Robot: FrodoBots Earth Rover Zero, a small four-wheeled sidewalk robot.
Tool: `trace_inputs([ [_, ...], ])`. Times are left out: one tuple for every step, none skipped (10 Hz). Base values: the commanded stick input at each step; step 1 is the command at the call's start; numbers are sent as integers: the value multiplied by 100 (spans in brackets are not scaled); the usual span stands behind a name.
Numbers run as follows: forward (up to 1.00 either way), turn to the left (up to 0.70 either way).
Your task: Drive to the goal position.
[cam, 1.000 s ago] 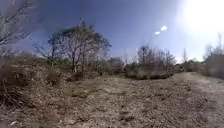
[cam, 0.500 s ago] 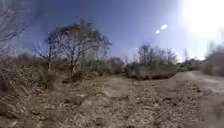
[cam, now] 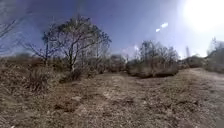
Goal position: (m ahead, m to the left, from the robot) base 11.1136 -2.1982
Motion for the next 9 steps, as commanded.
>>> trace_inputs([
  [70, 1],
  [70, 2],
  [70, 5],
  [70, 5],
  [70, 4],
  [70, 4],
  [70, 4],
  [70, 2],
  [70, 1],
])
